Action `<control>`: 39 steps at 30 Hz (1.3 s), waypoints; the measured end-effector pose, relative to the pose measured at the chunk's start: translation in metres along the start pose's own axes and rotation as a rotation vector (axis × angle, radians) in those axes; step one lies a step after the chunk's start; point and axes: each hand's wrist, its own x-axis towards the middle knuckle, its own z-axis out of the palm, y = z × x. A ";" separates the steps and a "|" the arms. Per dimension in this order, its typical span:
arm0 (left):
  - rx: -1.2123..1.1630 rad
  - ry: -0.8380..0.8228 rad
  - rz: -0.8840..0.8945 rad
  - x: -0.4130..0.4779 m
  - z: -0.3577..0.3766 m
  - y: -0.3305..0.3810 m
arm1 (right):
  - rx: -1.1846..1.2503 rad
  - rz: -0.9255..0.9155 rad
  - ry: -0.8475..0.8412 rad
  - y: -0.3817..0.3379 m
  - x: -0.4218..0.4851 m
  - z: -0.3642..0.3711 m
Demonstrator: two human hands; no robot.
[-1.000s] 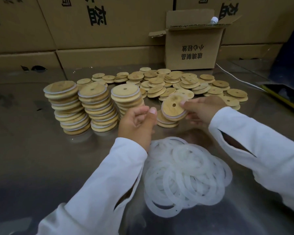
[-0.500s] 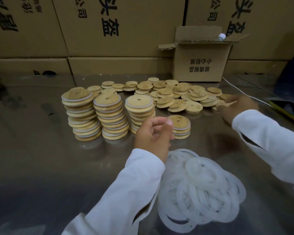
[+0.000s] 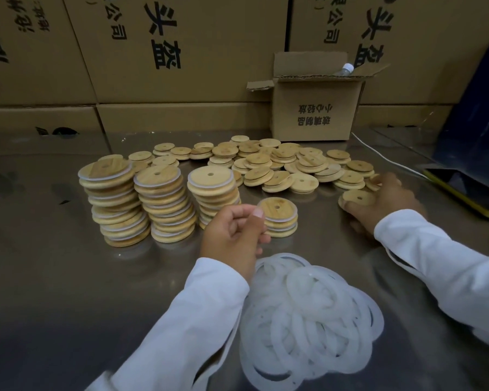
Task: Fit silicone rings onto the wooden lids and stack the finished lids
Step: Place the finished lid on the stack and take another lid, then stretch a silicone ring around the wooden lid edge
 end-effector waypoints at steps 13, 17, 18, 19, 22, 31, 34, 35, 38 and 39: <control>-0.043 -0.131 -0.102 -0.006 0.003 0.003 | 0.611 -0.787 -0.135 -0.036 -0.116 -0.019; -0.054 -0.098 -0.121 -0.007 0.004 0.002 | 0.623 -0.809 -0.231 -0.033 -0.114 -0.020; -0.077 -0.080 -0.148 -0.006 0.003 0.002 | 0.584 -0.822 -0.272 -0.032 -0.111 -0.022; -0.107 -0.056 -0.184 -0.004 0.003 0.002 | 0.522 -0.831 -0.311 -0.030 -0.108 -0.023; -0.222 0.033 -0.279 0.000 0.001 0.007 | 0.362 -0.788 -0.373 -0.023 -0.102 -0.023; -0.334 0.063 -0.413 0.002 0.001 0.009 | 0.438 -0.824 -0.553 -0.020 -0.102 -0.019; -0.362 0.051 -0.414 0.001 0.000 0.010 | 0.463 -0.782 -0.541 -0.019 -0.101 -0.018; -0.362 0.046 -0.409 0.000 0.000 0.009 | 0.467 -0.764 -0.545 -0.019 -0.101 -0.018; -0.333 0.003 -0.386 -0.001 -0.001 0.009 | 0.484 -0.713 -0.547 -0.020 -0.101 -0.018; -0.331 -0.006 -0.379 -0.002 0.000 0.008 | 0.503 -0.701 -0.536 -0.020 -0.102 -0.018</control>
